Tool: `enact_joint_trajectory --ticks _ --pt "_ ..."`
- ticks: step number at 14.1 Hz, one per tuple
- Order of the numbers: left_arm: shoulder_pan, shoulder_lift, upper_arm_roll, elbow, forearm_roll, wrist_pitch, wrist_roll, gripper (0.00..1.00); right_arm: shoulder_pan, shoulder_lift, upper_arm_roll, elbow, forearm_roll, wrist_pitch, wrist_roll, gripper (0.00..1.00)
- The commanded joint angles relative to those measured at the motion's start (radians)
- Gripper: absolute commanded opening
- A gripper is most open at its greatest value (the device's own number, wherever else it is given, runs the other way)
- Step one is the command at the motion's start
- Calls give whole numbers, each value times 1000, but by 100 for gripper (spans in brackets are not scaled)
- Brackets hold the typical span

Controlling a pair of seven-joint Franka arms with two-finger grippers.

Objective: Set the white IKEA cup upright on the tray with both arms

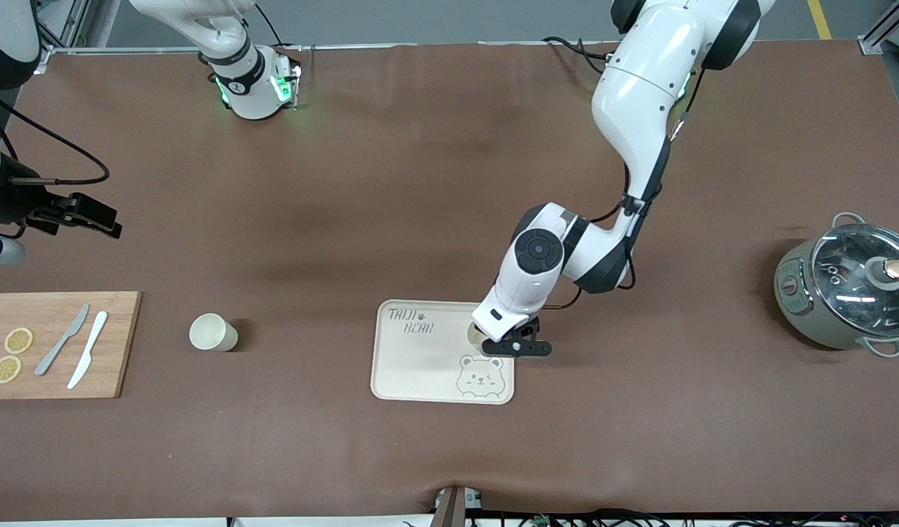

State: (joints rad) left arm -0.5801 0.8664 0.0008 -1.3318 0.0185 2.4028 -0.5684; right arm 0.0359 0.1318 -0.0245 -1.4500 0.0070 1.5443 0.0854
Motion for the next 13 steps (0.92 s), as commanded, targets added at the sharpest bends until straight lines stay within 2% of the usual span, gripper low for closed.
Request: enact_joint_trajectory --ticks 1,3,6,7,10,12,13 --pt "-12 17 8 26 3 13 -25 0 -10 2 2 13 -2 -1 -10 100" --pt "-12 17 10 26 3 15 -25 0 -10 2 -3 16 -8 8 -10 100" --pt "-12 17 10 26 3 16 -9 0 -27 44 -3 -3 -47 98 -12 100" --pt "-11 17 10 28 3 22 4 15 -46 64 -2 -4 -47 130 -24 100" --pt "-11 17 10 26 3 27 13 47 -89 104 -2 -59 -47 255 -134 100" --pt "-9 17 10 26 5 27 13 50 -94 133 -2 -78 -47 309 -138 100" --pt "-9 17 10 26 3 27 13 62 -93 152 -3 -79 -48 310 -138 100"
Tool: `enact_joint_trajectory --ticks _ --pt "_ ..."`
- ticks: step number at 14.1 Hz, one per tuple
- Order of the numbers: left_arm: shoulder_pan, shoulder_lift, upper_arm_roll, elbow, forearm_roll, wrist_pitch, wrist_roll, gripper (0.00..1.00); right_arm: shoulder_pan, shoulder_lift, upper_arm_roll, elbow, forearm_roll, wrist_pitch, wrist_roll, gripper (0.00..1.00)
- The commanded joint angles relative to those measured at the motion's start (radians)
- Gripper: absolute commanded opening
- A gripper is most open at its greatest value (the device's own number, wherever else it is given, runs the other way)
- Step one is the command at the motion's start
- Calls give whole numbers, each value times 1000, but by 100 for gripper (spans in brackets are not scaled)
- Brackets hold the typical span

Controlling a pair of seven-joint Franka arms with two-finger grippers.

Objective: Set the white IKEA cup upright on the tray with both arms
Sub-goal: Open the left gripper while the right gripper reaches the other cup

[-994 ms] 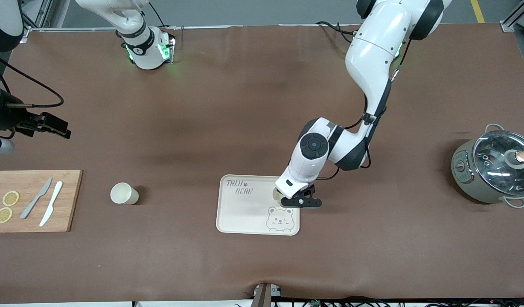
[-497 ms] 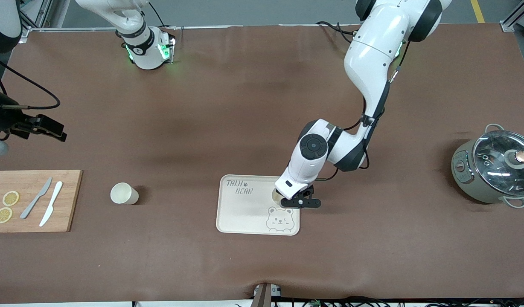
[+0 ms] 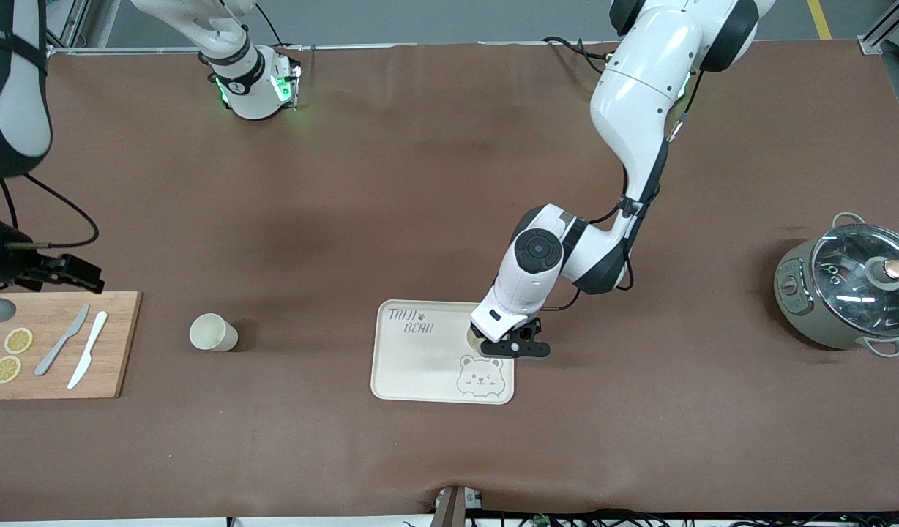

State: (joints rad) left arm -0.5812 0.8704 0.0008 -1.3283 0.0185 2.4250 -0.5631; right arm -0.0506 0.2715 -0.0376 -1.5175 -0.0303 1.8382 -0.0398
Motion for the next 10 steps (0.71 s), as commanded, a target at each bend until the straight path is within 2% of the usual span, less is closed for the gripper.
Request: enact_joint_trajectory --ticks 1,2,5,6,10 --pt "-9 13 10 23 3 5 -3 76 -11 28 10 -18 -13 21 -11 100" --pt "-9 15 10 23 3 6 -12 82 -15 35 10 -30 -11 41 -9 100" --pt "-9 13 10 21 3 12 -12 83 -11 35 10 -127 -11 166 -9 100" --pt "-9 13 10 21 6 12 -6 100 -11 40 10 -159 -11 215 -9 100" --pt "-9 -4 11 21 17 11 -4 100 0 66 12 -239 -10 351 0 100"
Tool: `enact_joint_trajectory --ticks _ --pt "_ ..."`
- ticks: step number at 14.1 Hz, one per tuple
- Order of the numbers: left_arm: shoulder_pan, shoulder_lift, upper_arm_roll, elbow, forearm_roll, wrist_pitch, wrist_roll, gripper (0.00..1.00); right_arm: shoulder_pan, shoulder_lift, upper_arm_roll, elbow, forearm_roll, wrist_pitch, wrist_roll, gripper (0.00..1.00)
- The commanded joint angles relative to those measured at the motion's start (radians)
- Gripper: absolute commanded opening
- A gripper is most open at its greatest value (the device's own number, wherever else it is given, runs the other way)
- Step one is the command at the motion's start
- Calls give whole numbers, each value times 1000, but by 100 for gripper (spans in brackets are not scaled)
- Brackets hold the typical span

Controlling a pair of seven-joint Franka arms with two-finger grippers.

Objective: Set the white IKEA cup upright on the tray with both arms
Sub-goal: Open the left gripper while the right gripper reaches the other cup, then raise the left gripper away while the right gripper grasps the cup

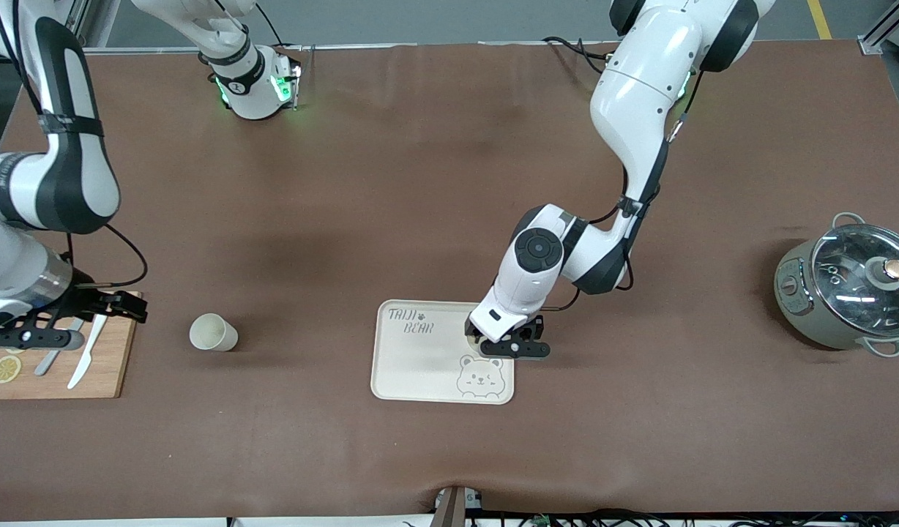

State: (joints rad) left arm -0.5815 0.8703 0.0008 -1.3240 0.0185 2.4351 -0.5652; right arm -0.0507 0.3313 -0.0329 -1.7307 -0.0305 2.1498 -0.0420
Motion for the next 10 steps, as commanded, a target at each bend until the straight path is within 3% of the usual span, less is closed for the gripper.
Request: enact_joint_trajectory --ticks 1,4,10 --pt "-9 -10 11 17 17 -2 -1 100 0 18 8 -27 -8 50 4 100" --pt "-3 -27 11 11 17 -43 1 100 5 25 8 -78 -9 126 4 100" --pt "31 -149 10 9 17 -272 41 100 21 41 8 -162 -8 260 4 100"
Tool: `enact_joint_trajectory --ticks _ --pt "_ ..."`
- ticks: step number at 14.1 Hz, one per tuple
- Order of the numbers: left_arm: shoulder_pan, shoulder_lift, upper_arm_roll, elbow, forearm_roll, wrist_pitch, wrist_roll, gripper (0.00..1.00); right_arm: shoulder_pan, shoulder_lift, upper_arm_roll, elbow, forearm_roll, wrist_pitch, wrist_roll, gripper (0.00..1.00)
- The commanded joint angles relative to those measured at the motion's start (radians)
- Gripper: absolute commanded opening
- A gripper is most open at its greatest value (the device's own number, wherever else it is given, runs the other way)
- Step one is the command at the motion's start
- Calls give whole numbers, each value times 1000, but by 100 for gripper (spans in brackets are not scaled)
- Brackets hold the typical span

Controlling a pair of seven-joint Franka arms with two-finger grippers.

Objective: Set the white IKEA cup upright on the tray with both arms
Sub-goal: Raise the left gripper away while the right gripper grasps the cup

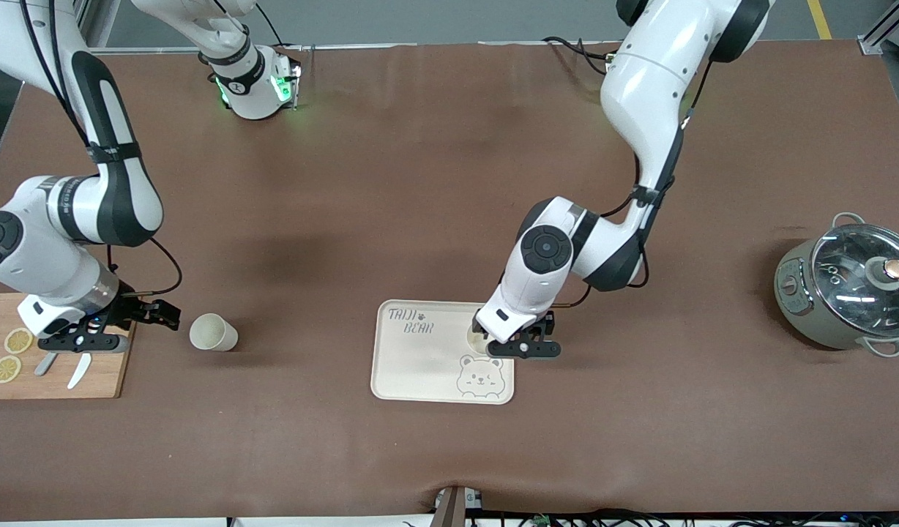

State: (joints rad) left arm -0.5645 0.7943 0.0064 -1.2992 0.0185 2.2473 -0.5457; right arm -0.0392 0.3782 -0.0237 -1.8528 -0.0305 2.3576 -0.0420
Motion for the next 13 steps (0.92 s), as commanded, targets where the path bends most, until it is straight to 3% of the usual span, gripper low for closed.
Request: enact_joint_trajectory --ticks 1,7,13 --pt "29 -99 3 -15 17 -130 33 100 12 4 -2 -40 -9 60 4 100" --pt "162 -240 -2 -14 1 -348 249 100 12 42 -2 -45 -9 117 4 100" --pt "343 -297 1 -14 -34 -410 467 100 5 99 -2 -46 -9 201 4 100"
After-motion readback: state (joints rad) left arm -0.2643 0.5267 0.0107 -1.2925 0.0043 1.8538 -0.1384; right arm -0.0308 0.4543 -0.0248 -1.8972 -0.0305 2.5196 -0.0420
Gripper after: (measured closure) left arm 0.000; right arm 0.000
